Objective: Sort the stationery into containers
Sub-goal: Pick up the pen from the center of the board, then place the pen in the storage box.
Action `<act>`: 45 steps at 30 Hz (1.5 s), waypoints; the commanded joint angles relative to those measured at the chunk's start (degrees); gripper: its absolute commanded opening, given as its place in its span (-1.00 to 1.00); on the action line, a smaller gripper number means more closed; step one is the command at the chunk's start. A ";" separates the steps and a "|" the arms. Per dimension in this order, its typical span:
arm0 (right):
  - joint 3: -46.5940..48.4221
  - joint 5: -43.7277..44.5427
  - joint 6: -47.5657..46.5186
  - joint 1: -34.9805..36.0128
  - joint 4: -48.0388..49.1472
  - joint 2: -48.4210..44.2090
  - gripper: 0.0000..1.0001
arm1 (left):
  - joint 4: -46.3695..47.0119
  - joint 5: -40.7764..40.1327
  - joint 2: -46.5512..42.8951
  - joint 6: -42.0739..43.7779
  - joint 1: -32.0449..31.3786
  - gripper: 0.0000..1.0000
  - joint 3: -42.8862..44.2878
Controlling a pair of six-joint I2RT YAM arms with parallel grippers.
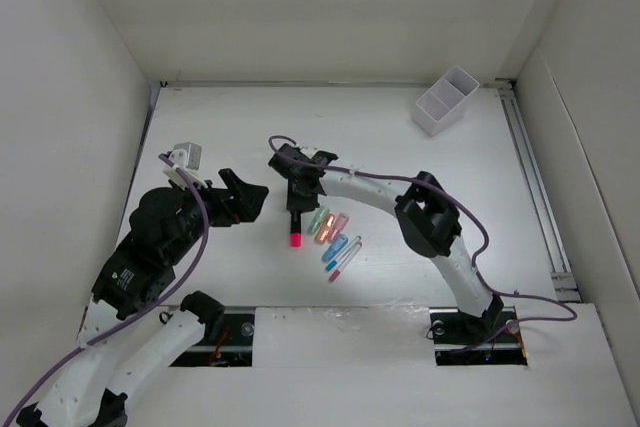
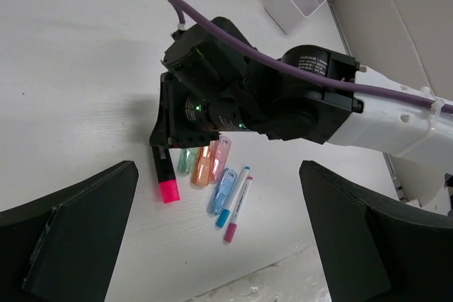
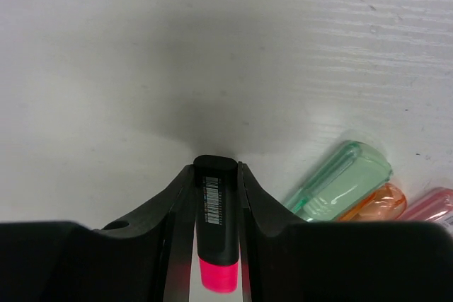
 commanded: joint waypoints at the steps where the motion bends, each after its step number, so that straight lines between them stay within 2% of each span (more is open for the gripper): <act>1: 5.97 -1.70 0.37 -0.62 0.12 -2.89 -1.00 | 1.60 -0.52 -0.41 1.04 0.11 0.99 0.77; 6: 9.49 -3.03 0.37 -7.47 3.81 -8.44 -1.00 | 2.29 0.08 0.82 1.04 0.11 0.99 0.25; 10: 11.78 -1.02 -2.53 -16.87 4.87 -11.25 -1.00 | 3.71 2.19 2.57 0.52 0.11 0.99 -0.81; 11: 12.65 -0.31 -3.14 -21.41 5.57 -11.87 -1.00 | 4.32 2.20 2.58 0.52 0.11 0.99 -1.33; 15: 16.08 5.04 -6.47 -33.91 7.59 -11.87 -1.00 | 6.07 2.73 4.42 0.52 0.11 0.99 -2.48; 19: 21.00 16.01 -9.02 -45.33 12.85 -9.94 -1.00 | 7.31 3.25 7.05 0.52 0.11 0.99 -3.09; 21: 21.80 18.58 -10.26 -47.89 15.13 -8.63 -1.00 | 8.19 3.26 8.19 0.52 0.11 0.99 -3.09; 26: 23.82 26.40 -17.80 -51.68 24.89 -3.71 -1.00 | 11.26 3.26 10.58 -0.01 0.11 0.99 -3.09; 31: 26.72 34.05 -26.07 -52.22 35.17 1.48 -1.00 | 12.49 3.26 11.98 0.52 0.11 0.99 -3.09; 36: 29.53 37.40 -32.14 -52.22 40.19 7.19 -1.00 | 12.50 2.73 13.65 1.04 0.11 0.99 -2.48; 45: 30.15 40.03 -39.26 -52.22 47.84 8.96 -1.00 | 12.50 2.73 16.90 2.10 0.11 0.99 -1.34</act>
